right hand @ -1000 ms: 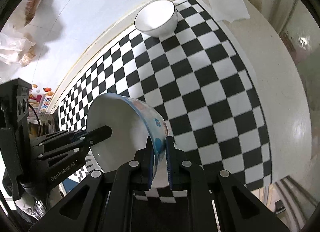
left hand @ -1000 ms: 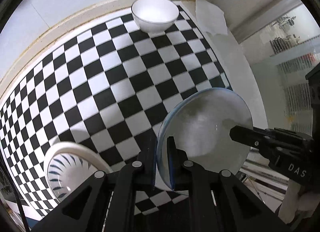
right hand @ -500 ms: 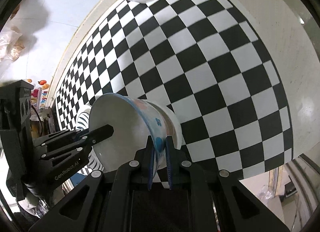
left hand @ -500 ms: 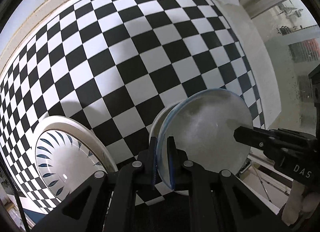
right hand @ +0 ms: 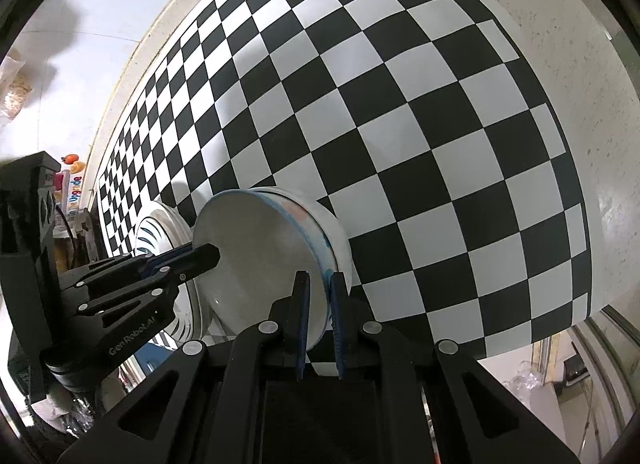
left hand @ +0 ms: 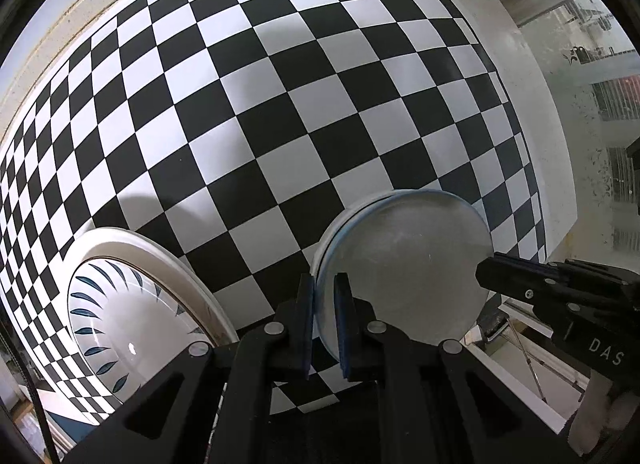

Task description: Organize plates and bowls

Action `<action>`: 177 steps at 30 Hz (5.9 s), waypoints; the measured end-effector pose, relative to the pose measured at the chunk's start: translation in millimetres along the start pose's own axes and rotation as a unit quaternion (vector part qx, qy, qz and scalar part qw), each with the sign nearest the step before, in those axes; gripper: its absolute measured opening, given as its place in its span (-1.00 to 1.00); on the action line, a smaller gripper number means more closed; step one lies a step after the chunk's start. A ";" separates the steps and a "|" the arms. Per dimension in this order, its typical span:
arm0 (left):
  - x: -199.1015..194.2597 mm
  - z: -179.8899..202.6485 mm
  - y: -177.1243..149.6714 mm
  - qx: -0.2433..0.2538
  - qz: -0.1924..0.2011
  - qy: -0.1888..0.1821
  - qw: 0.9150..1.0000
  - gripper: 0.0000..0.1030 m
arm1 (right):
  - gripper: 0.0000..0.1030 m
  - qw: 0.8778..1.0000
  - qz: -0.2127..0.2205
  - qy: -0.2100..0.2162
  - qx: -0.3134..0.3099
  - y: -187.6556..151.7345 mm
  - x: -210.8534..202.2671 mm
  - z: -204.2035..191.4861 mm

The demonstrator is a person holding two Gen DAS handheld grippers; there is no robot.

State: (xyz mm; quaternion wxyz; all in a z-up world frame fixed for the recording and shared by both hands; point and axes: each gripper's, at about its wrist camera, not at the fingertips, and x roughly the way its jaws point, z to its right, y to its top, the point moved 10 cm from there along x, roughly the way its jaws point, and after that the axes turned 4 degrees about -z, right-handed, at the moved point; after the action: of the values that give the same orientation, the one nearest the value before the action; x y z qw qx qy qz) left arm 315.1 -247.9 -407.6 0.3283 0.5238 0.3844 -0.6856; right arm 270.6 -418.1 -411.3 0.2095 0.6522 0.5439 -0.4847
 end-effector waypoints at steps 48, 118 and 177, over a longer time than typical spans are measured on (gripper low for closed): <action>-48.2 -49.4 292.3 -0.056 0.061 -0.014 0.996 -0.58 | -0.25 0.995 0.079 0.030 0.047 331.0 -59.5 -13.4; -76.4 4.7 -4.6 0.000 0.089 -0.010 0.996 -0.80 | -0.81 0.997 0.053 -0.017 -0.057 8.7 -56.5 -39.3; -53.3 -2.6 -24.4 -0.028 0.097 0.033 0.994 -0.76 | -0.58 0.994 0.028 -0.078 -0.070 -17.3 -24.7 -24.8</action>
State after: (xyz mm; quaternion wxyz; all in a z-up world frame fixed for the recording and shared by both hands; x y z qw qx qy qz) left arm 308.1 -231.2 -351.8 0.3945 0.5718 0.3616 -0.6219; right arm 266.3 -405.2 -374.6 0.3098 0.6110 0.5406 -0.4884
